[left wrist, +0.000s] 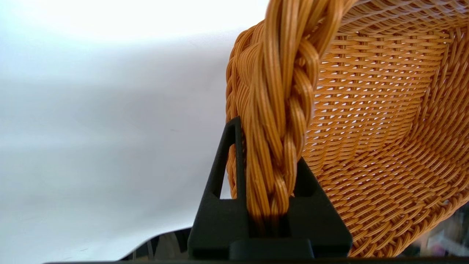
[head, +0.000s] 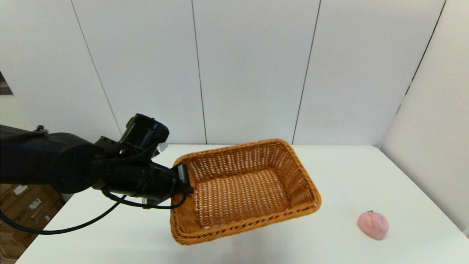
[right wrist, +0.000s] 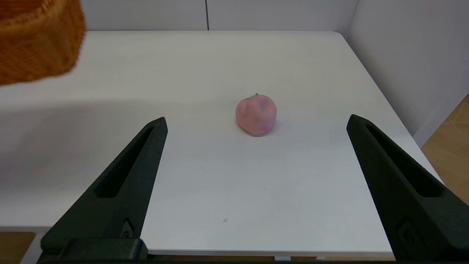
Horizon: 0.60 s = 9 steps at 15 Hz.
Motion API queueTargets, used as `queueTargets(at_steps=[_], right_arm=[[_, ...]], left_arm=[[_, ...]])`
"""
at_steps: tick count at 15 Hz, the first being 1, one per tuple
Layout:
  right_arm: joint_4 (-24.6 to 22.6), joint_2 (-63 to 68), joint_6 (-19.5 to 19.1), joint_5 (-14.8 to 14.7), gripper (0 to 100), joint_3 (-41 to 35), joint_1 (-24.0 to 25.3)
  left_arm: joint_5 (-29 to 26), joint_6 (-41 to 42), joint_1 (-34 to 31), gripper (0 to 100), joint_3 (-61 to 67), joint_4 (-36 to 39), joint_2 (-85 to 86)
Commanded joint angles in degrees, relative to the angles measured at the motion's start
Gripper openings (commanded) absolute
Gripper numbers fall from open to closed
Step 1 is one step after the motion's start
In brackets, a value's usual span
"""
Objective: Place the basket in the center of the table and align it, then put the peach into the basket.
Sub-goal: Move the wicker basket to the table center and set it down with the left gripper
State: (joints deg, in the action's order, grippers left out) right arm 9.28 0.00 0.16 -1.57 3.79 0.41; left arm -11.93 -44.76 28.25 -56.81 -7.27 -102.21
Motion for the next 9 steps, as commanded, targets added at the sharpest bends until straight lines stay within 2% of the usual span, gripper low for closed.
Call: queueTargets(at_steps=[1, 9], right_arm=[[0.0, -0.1, 0.0, 0.0, 100, 0.0, 0.0], [0.0, -0.1, 0.0, 0.0, 100, 0.0, 0.0]], left_arm=[[-5.0, 0.0, 3.2, 0, -2.7, 2.0, -7.3], [-5.2, 6.4, 2.8, 0, -0.1, 3.1, -11.9]])
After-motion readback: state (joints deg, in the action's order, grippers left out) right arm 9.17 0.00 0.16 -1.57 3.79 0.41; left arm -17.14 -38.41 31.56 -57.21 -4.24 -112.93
